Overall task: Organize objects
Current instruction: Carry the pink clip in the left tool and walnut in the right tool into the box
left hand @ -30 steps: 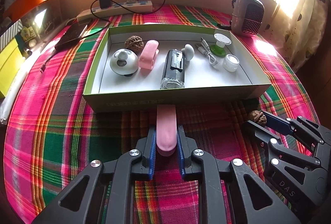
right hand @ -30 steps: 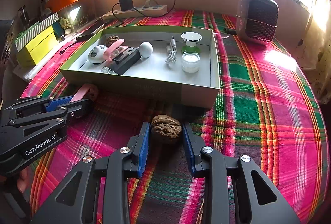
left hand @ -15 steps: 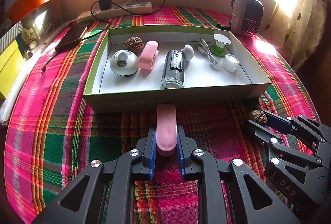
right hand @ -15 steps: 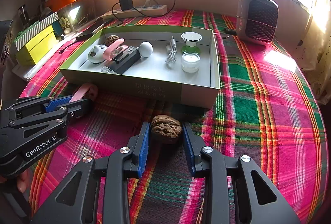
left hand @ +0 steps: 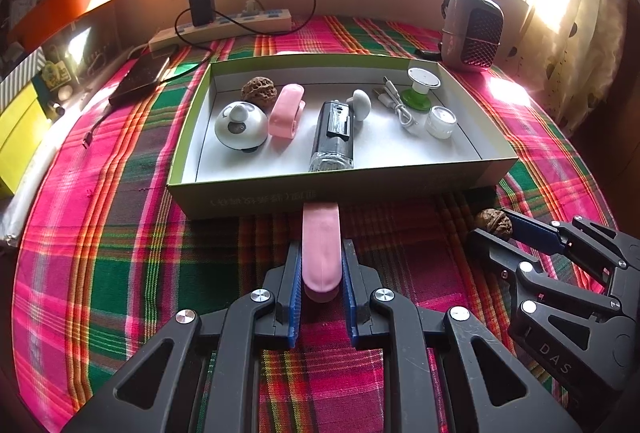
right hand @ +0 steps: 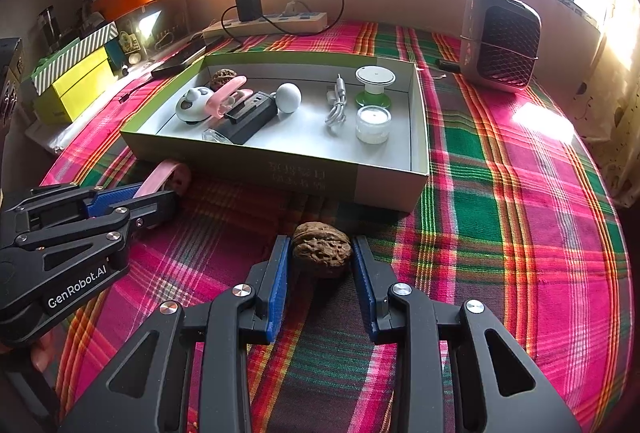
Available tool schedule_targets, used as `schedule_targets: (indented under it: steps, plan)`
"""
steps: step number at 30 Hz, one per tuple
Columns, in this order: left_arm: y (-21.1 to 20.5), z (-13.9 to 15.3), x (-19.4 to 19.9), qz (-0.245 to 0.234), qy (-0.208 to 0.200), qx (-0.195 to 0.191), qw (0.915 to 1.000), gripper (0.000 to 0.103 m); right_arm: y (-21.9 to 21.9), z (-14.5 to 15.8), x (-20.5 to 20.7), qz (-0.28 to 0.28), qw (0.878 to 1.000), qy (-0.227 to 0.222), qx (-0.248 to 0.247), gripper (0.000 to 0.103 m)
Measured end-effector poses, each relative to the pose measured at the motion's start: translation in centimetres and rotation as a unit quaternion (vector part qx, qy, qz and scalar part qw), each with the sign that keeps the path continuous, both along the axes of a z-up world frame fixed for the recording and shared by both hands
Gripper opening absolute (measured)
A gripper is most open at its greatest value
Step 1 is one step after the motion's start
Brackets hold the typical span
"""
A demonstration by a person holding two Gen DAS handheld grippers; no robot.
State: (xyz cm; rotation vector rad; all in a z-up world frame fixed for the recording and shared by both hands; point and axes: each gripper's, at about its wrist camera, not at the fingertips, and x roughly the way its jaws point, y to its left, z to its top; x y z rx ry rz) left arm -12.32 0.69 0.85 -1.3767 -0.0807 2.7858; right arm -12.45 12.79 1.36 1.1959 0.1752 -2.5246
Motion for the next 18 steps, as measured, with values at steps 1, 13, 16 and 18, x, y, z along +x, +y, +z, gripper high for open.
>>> schedule_targets:
  steps: [1, 13, 16, 18]
  plan:
    - [0.0, 0.1, 0.1, -0.001, 0.003, -0.002, 1.0, 0.016, 0.0, 0.1, 0.0, 0.001, 1.0, 0.001, 0.0, 0.032]
    - [-0.4, 2.0, 0.8, -0.01, 0.029, 0.003, 0.9995, 0.016, 0.0, 2.3, 0.6, 0.01, 1.0, 0.022, -0.011, 0.032]
    - [-0.5, 2.5, 0.8, -0.013, 0.033, 0.004, 0.9994, 0.016, -0.1, 3.0, 0.6, 0.012, 0.999, 0.029, -0.012, 0.032]
    - [-0.7, 2.7, 0.7, -0.015, 0.034, 0.008, 0.9993, 0.016, -0.3, 3.3, 0.6, 0.013, 0.999, 0.033, -0.013, 0.032]
